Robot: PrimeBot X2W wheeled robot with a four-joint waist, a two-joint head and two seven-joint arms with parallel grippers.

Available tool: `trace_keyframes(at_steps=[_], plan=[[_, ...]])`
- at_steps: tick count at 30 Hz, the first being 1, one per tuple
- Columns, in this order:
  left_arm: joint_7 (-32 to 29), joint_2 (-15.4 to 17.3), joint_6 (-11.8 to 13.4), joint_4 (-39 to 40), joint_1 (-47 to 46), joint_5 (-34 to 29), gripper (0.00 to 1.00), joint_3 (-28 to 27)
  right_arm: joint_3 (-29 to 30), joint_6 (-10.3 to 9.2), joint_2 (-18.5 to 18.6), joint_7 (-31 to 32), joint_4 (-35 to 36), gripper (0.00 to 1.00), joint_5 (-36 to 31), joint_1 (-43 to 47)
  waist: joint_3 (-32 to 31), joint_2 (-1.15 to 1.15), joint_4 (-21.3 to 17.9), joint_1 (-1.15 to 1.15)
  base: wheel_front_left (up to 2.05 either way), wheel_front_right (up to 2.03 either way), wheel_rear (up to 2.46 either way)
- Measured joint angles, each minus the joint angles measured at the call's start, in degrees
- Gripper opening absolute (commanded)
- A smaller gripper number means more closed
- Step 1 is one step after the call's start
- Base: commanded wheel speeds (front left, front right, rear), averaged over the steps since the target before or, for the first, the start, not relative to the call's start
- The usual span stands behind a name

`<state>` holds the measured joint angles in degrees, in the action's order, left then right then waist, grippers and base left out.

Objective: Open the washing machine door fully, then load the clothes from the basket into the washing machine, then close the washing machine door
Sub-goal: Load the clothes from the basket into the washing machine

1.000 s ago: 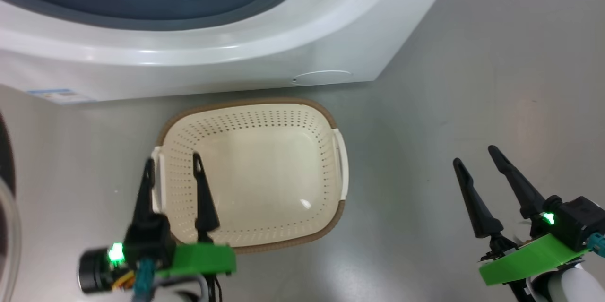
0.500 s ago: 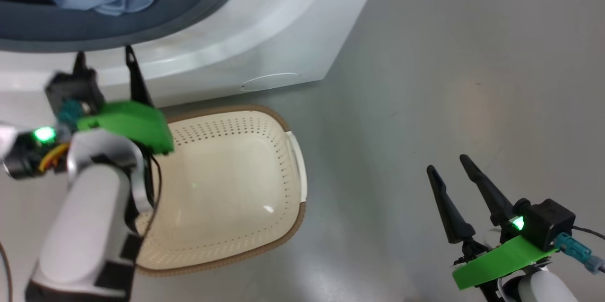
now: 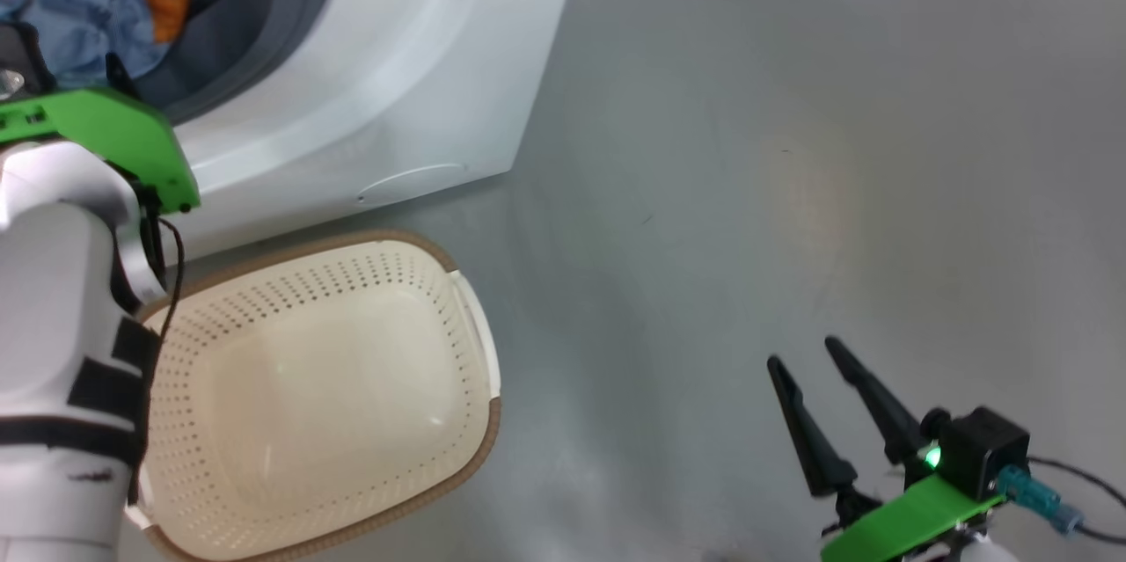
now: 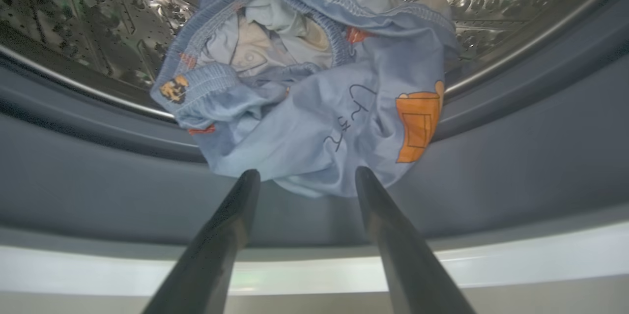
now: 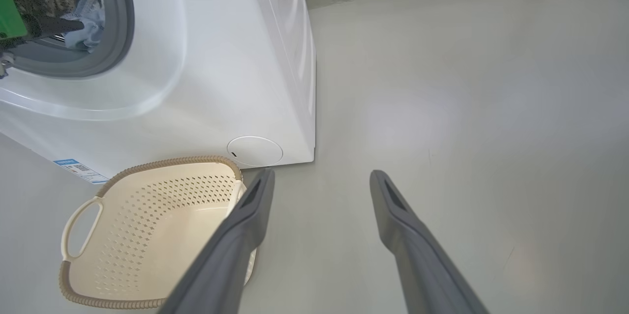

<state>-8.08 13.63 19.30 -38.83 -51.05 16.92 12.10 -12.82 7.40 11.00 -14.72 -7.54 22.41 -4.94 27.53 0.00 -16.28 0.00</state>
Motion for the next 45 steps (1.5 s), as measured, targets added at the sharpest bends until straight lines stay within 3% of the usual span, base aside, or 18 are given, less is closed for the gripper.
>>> trace_keyframes(at_steps=[12,17,30,33,34,40,45], plan=[[4.2,0.4,-4.0,-13.3,-8.0,1.5,1.0,-0.1,-1.5,0.0,2.1,0.0,0.4,1.0,1.0,2.3,-0.7,0.0,-1.7,0.0,0.0,0.0,0.0],[5.4,1.6,-4.7,-17.4,-10.9,1.5,1.0,0.3,-1.3,0.0,2.9,0.0,1.1,1.0,1.0,2.9,0.3,0.0,-1.8,0.0,0.0,0.0,0.0],[7.6,0.6,-6.2,-24.5,-15.9,0.4,1.0,3.4,-1.2,0.0,3.4,0.0,1.8,1.0,1.0,2.8,3.6,0.0,-1.0,0.0,0.0,0.0,0.0],[7.5,0.5,-7.3,-26.3,-16.3,-0.9,0.44,4.7,-1.2,0.0,3.4,0.0,2.1,1.0,1.1,2.8,3.9,0.0,-0.9,0.0,0.0,0.0,0.0],[7.5,0.5,-7.5,-26.7,-16.5,-1.0,0.02,5.0,-1.2,0.0,3.5,0.0,2.3,1.0,1.1,2.8,3.9,0.0,-0.9,0.0,0.0,0.0,0.0],[8.0,0.2,-7.5,-28.6,-17.4,-1.0,0.0,5.3,-0.7,0.0,3.8,0.0,2.8,1.0,1.2,2.8,4.3,0.0,-0.6,0.0,0.0,0.0,0.0],[12.5,-0.1,-7.2,-28.8,-18.3,-0.3,0.0,4.6,-0.6,0.0,4.2,0.0,3.1,1.0,1.2,2.8,4.7,0.0,0.0,0.0,0.0,0.0,0.0]])
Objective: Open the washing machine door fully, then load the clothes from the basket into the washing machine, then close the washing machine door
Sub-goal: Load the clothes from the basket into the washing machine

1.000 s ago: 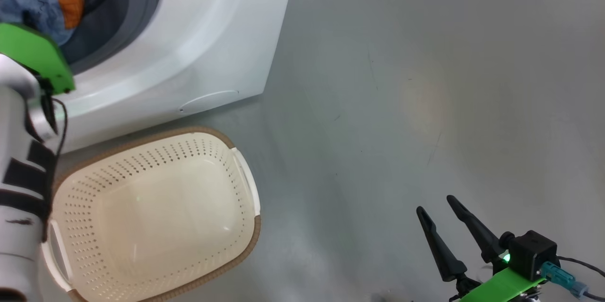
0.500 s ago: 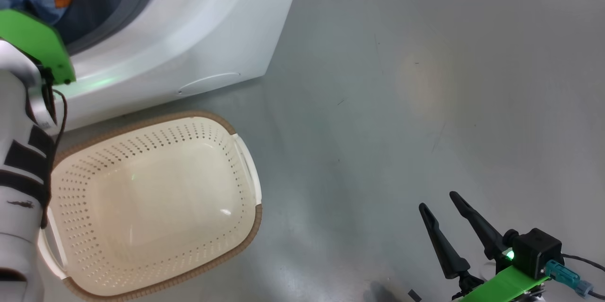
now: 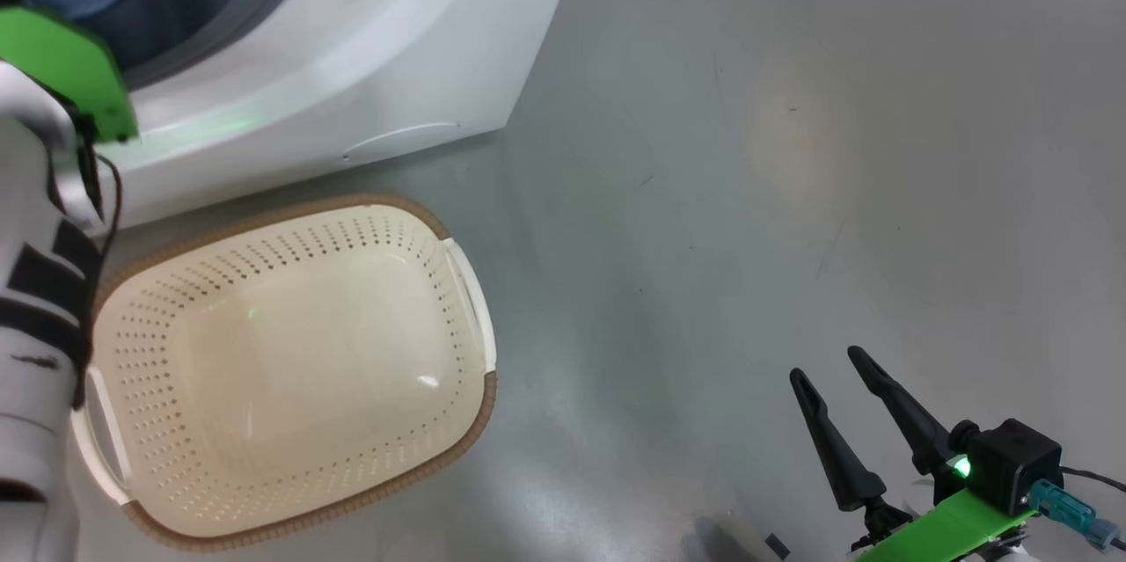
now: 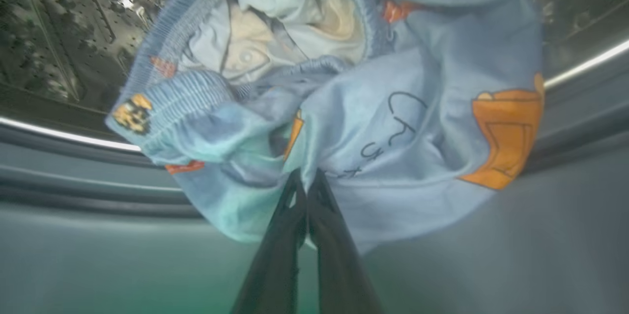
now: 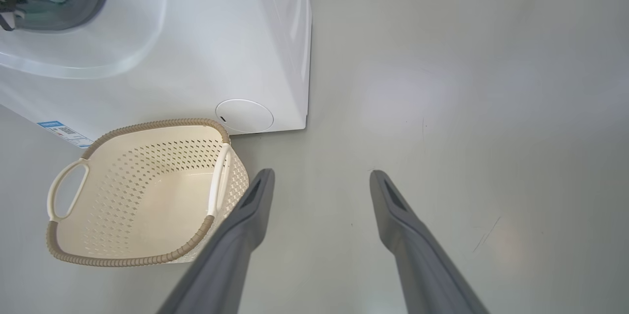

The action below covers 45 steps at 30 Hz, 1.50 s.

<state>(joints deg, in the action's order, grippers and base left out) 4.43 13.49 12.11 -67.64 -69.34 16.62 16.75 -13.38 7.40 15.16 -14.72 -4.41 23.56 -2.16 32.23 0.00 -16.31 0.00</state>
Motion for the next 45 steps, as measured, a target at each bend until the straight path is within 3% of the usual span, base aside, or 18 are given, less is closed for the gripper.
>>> trace_keyframes(at_steps=[9,17,22,27,30,31,32,33,34,45], plan=[[6.7,0.1,2.8,-0.1,-3.7,0.1,0.0,-0.6,0.0,0.0,0.8,0.0,1.1,1.0,0.2,0.0,2.1,0.0,0.3,0.0,0.0,0.0,0.0],[9.2,0.8,4.8,0.7,-8.5,0.6,0.0,-1.2,-0.1,0.0,0.7,0.0,2.2,1.0,0.3,-0.4,5.2,0.0,0.1,0.0,0.0,0.0,0.0],[10.2,2.1,7.7,6.5,-11.9,0.6,0.0,-2.5,0.0,0.0,0.4,0.0,2.3,1.0,0.8,-0.7,7.5,0.0,-0.2,0.0,0.0,0.0,0.0],[10.3,3.7,11.6,18.8,-12.1,-2.0,0.0,-4.1,-0.1,0.0,-0.3,0.0,2.6,1.0,0.9,-2.9,9.8,0.0,-0.7,0.0,0.0,0.0,0.0],[10.0,3.7,11.5,18.1,-11.6,-2.6,0.02,-4.1,-0.4,0.0,-0.5,0.0,2.5,1.0,1.2,-3.8,10.7,0.0,-1.2,0.0,0.0,0.0,0.0],[9.3,3.8,10.6,16.2,-11.1,-2.8,0.09,-3.1,-0.5,0.0,-0.5,0.0,2.4,1.0,1.2,-3.8,10.8,0.0,-1.4,0.0,0.0,0.0,0.0],[8.9,3.7,10.5,14.7,-10.6,-3.1,0.09,-2.6,-0.6,0.0,-0.5,0.0,2.3,1.0,1.2,-3.8,10.8,0.0,-1.6,0.0,0.0,0.0,0.0],[7.1,3.4,10.3,12.8,-10.5,-3.1,0.37,-2.5,-0.7,0.0,-0.5,0.0,2.1,1.0,1.2,-3.8,10.8,0.0,-1.7,0.0,0.0,0.0,0.0],[3.4,-1.4,8.4,4.7,-10.0,-1.3,1.0,-0.6,-0.4,0.0,-0.6,0.0,0.8,1.0,1.2,-4.0,7.2,0.0,0.8,0.0,0.0,0.0,0.0],[9.8,-9.2,7.8,8.1,7.3,2.7,1.0,-1.3,0.1,0.0,-0.3,0.0,-1.2,1.0,0.6,-3.7,-1.3,0.0,5.9,0.0,0.0,0.0,0.0]])
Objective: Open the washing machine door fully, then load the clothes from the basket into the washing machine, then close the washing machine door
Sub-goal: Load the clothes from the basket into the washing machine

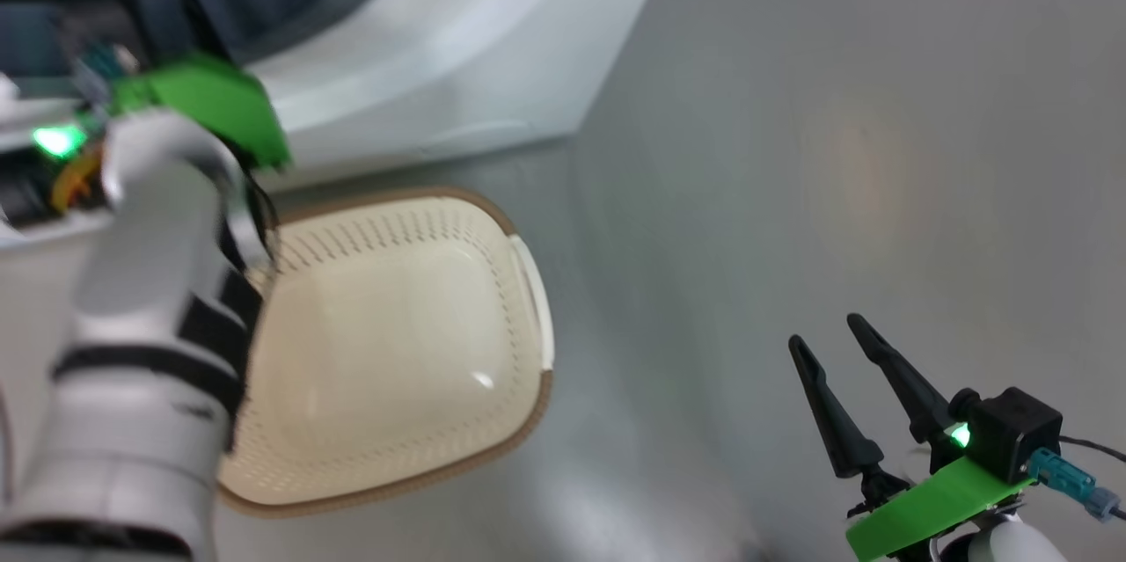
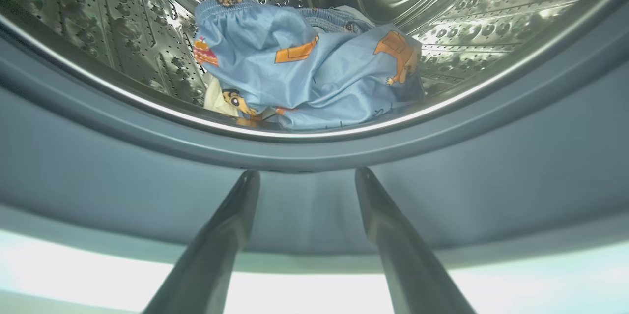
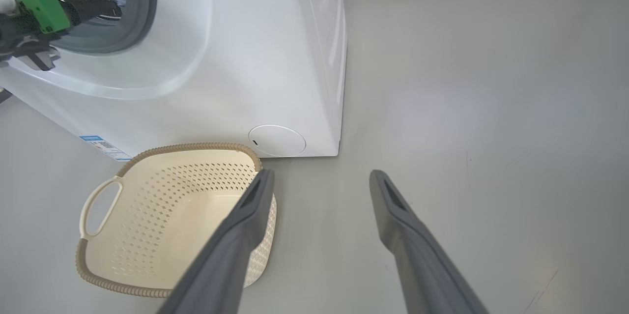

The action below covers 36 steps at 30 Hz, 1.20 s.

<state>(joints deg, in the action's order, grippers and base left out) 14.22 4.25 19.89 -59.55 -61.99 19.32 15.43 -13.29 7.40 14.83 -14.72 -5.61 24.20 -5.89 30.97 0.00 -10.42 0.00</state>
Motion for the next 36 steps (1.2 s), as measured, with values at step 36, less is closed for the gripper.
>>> trace_keyframes(at_steps=[36], plan=[[0.4,-1.5,-4.3,54.7,72.1,-1.8,1.0,-7.2,5.4,0.0,-1.1,0.0,0.2,1.0,-6.5,8.5,-28.1,0.0,9.7,0.0,0.0,0.0,0.0]])
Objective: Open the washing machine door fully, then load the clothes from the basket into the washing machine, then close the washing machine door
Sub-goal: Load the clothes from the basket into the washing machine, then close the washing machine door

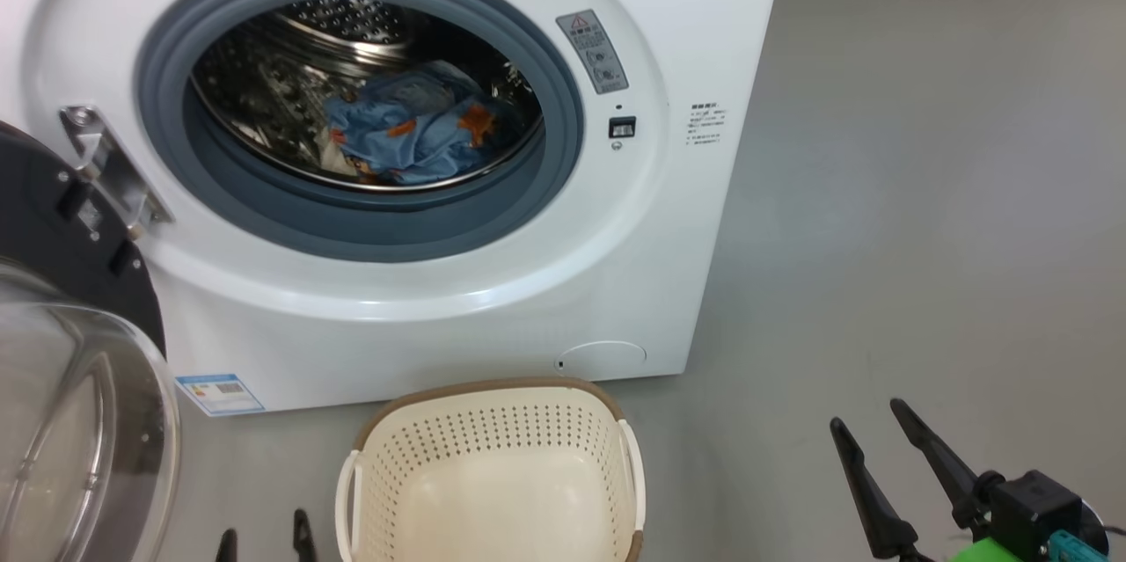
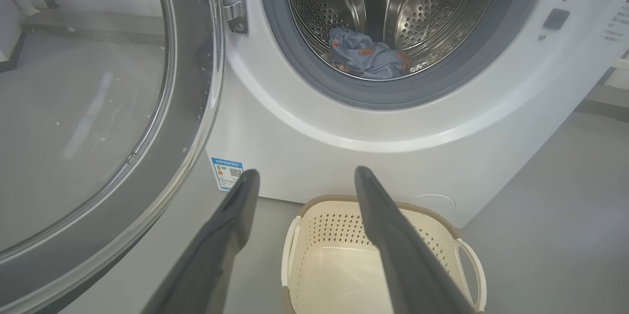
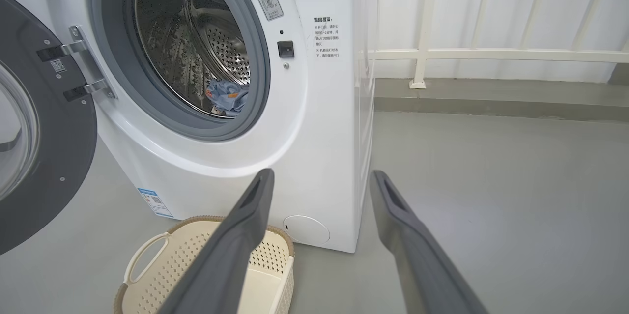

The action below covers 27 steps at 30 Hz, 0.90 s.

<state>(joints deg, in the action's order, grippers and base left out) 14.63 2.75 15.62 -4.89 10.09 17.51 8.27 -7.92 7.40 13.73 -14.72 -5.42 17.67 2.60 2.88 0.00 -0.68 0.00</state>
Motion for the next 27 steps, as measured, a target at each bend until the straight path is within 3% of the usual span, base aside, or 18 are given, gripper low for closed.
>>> trace_keyframes(at_steps=[8,27], plan=[[0.0,0.0,-0.8,3.7,5.5,-0.1,1.0,-1.3,1.4,0.0,-0.5,0.0,0.2,1.0,-0.5,2.2,-1.9,0.0,1.1,0.0,0.0,0.0,0.0],[0.0,0.0,-2.1,5.2,6.1,-0.2,1.0,-1.0,1.1,0.0,-1.1,0.0,0.3,1.0,-0.9,2.3,-2.4,0.0,0.6,0.0,-0.12,0.12,0.0]])
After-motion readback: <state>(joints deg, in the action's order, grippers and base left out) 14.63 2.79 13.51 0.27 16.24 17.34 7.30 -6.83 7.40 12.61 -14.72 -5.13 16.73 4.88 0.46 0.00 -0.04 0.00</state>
